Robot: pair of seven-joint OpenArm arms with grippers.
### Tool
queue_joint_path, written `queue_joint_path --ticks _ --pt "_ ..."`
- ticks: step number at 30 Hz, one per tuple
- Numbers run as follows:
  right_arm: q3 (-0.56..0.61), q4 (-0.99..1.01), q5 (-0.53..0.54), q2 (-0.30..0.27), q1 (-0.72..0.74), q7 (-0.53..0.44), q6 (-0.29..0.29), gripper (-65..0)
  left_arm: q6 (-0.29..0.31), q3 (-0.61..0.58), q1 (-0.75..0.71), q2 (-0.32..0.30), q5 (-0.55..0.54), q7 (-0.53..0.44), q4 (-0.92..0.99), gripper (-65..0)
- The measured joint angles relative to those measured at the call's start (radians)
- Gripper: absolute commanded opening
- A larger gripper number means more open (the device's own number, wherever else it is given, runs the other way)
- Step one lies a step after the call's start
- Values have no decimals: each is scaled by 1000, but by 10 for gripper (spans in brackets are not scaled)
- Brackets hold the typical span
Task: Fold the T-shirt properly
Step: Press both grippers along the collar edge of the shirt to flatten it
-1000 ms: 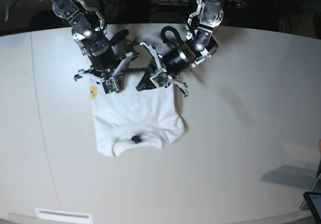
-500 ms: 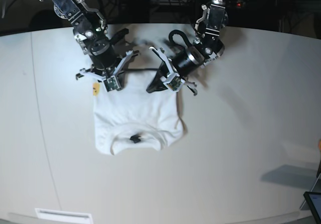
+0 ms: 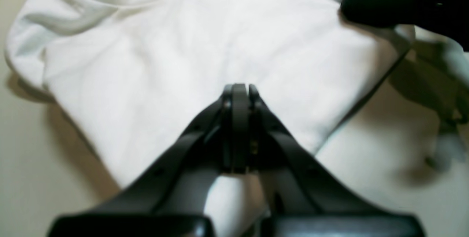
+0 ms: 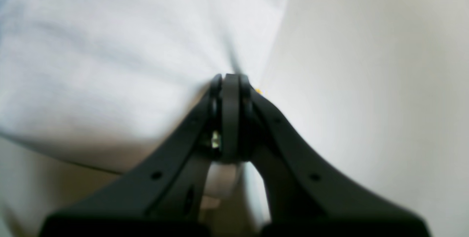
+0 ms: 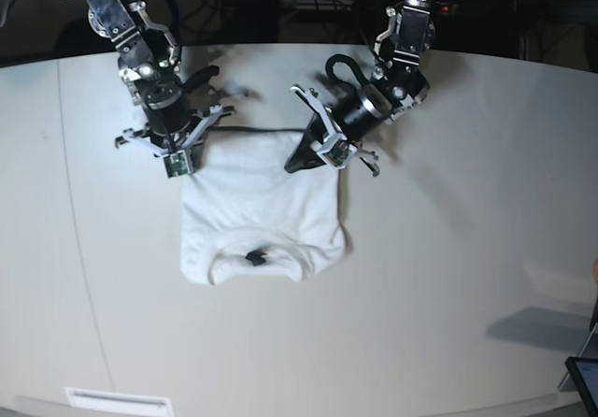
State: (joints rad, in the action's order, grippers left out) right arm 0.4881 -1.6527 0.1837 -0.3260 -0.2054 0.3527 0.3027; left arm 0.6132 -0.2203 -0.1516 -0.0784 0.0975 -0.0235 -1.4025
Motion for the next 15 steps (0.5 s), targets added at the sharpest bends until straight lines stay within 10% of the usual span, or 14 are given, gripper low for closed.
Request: queue_joint_path --ticks 15 --pt "0 30 -5 3 3 -34 -2 -647 -15 138 -12 -42 39 74 -56 -650"
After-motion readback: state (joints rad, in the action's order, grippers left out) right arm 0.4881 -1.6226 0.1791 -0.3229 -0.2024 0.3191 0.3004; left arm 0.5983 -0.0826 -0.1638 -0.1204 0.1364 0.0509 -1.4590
